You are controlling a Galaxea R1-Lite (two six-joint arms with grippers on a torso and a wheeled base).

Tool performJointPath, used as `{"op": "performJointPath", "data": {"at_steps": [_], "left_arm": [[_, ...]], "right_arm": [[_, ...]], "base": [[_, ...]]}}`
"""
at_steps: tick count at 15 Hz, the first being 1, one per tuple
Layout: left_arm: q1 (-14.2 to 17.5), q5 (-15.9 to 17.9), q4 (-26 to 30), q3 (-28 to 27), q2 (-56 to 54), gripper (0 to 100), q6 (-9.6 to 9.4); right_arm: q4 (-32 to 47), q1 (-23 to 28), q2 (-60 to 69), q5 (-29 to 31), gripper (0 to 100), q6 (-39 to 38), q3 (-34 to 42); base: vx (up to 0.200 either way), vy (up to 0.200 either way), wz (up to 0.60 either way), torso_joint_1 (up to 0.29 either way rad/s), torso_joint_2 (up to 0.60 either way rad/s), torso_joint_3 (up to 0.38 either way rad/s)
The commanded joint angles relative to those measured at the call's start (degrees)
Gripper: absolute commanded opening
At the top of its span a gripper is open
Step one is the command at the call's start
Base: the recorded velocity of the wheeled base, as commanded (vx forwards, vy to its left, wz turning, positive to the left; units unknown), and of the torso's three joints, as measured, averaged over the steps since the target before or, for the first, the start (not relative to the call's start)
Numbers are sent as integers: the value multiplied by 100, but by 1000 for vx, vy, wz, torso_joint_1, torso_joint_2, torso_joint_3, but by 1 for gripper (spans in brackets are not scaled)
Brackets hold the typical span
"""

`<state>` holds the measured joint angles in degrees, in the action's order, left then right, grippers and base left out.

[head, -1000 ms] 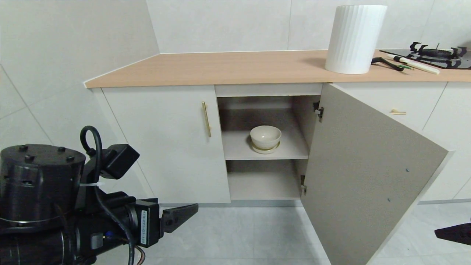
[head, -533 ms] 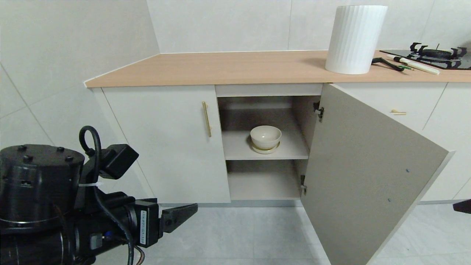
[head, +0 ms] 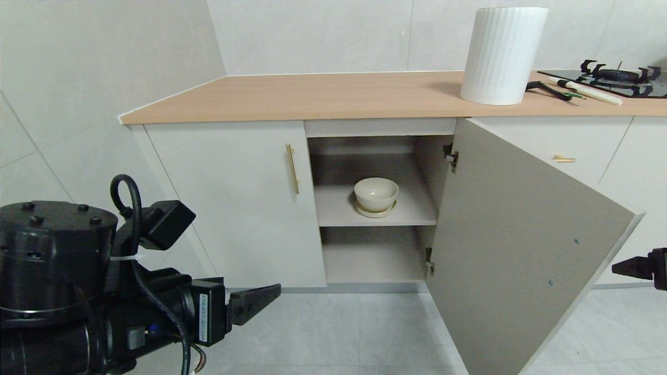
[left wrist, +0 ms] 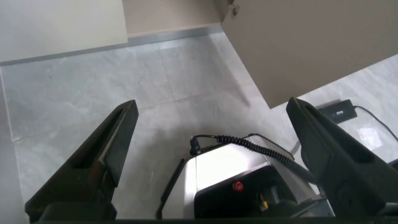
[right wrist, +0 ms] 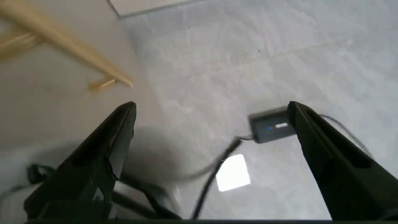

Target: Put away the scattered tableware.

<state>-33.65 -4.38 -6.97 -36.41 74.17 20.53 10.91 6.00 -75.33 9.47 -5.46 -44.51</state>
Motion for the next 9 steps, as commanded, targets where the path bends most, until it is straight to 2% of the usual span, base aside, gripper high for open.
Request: {"op": "performJointPath", "data": {"at_steps": [1,3,7,9], "left_arm": [[51,-2,-23,3,1,100,13],[60,-2,-208,20,-16,100,136],[60,7,-208,11,-16,100,136],[60,7,-208,20,-16,100,136]], "right_arm": [[-107,-2,-342,2,100,-69,56],[-449,-28,-439,-16,100,-359,74],[-871,-90,-703,-16,100,-640,109],[-889,-336,-747,-16,100,-939,109]], "base": [[0,0,0,0,0,0],[0,0,0,0,0,0],[0,0,0,0,0,0],[0,0,0,0,0,0]]}}
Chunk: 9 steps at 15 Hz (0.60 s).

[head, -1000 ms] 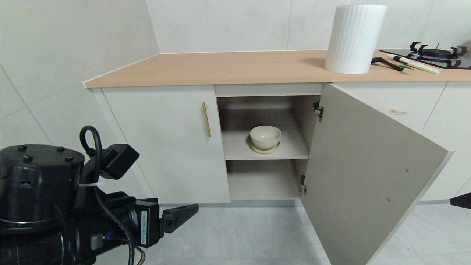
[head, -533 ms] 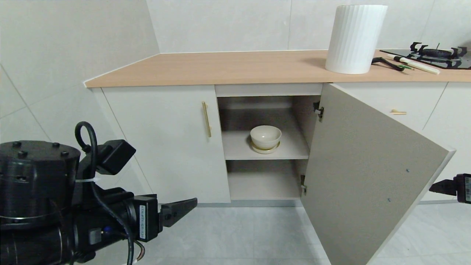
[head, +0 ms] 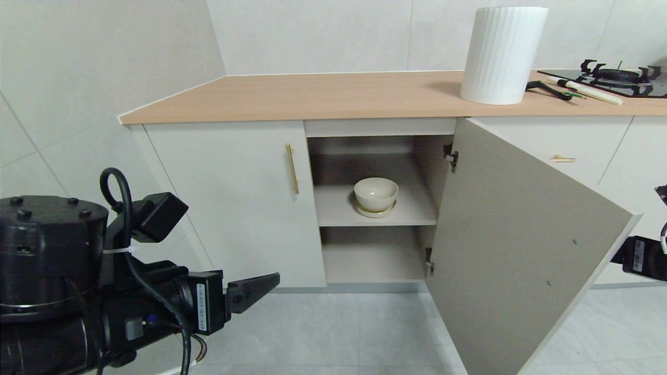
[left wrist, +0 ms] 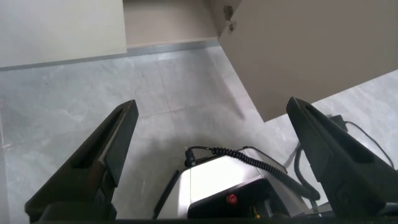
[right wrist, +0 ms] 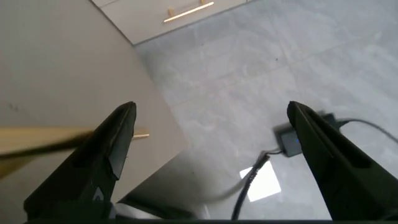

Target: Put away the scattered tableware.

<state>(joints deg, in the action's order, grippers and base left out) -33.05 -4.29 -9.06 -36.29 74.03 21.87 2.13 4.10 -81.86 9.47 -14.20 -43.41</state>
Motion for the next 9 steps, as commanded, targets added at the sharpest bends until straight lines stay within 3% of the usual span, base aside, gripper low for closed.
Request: {"op": "performJointPath", "data": {"at_steps": [1,9], "left_arm": [[0,7,0,17,6,100,1],[9,-10,0,-1,15,100,10]], "right_arm": [[-11,-331,-137,-16,100,-162,-1],[-424,-2141,-744,-7,100,-628,-45]], "base": [[0,0,0,0,0,0],[0,0,0,0,0,0]]}}
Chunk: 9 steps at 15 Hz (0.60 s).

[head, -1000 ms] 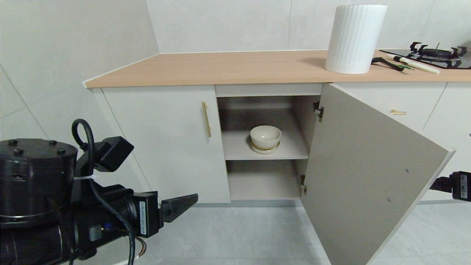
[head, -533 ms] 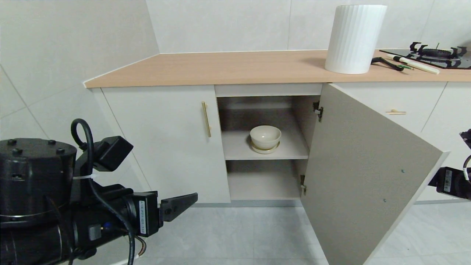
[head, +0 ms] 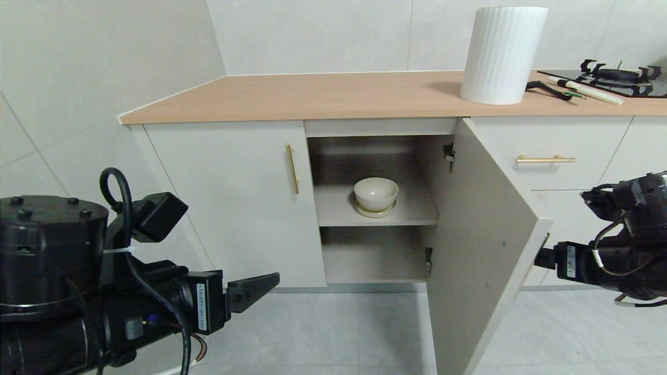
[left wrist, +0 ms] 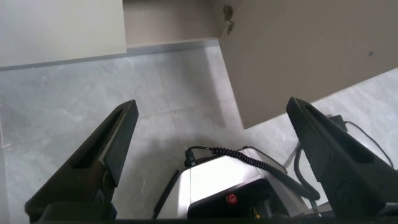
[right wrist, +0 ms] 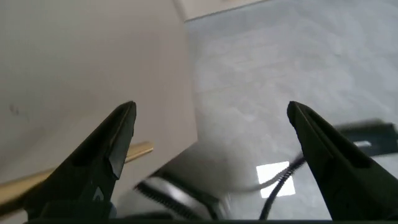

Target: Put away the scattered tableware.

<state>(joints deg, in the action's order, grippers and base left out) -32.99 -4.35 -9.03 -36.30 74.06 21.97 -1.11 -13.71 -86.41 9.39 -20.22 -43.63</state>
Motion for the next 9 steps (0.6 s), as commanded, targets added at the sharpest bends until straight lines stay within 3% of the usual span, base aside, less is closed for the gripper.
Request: {"op": "performJointPath", "data": {"at_steps": [1,3,4,9], "left_arm": [[3,-4,-2,0,3,100,1],[3,-13,-2,0,3,100,1],[47,-31,-2,-8,-14,100,1],[117,-22,-81,-8,3,100,9]], "right_arm": [[-583,-712,-641,19,100,-17,-102],[-680,-799,-728,28,100,-17,-137],[-1058,-1169,-1300,28,100,-8,-489],[-1568,-1353,-2135,11,100,45,-1271]], "base": [[0,0,0,0,0,0],[0,0,0,0,0,0],[0,0,0,0,0,0],[0,0,0,0,0,0]]}}
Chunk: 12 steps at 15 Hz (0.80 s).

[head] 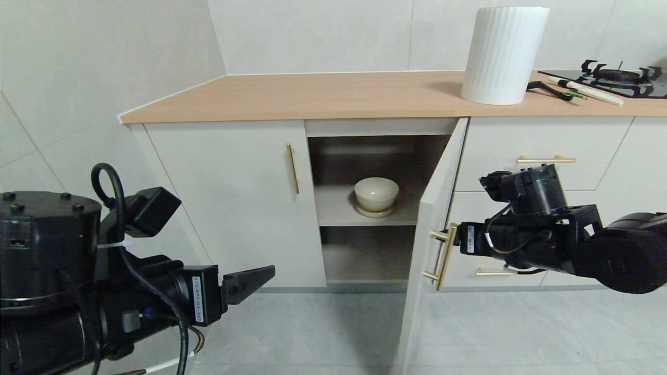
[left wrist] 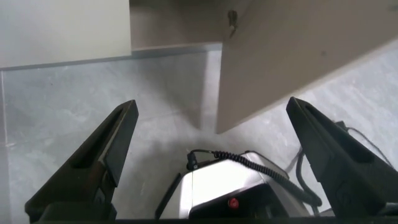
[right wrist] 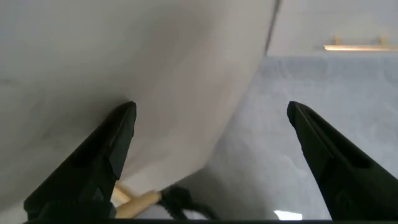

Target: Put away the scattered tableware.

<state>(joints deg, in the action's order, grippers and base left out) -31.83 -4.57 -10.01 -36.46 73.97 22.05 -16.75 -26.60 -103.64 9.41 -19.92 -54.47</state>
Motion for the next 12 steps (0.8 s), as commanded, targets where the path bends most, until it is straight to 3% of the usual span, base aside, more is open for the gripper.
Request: {"op": "performJointPath", "data": {"at_steps": [1,7,12], "left_arm": [[1,0,-63,25,21,100,10],[1,9,-80,60,91,100,89],[1,18,-71,60,91,100,89]], "right_arm": [[-4,-91,-464,-18,100,-3,-363],[-918,-144,-1026,26,100,-197,-363],[-1076,-161,-1263,26,100,-513,-477]], "base": [[0,0,0,0,0,0],[0,0,0,0,0,0],[0,0,0,0,0,0]]}}
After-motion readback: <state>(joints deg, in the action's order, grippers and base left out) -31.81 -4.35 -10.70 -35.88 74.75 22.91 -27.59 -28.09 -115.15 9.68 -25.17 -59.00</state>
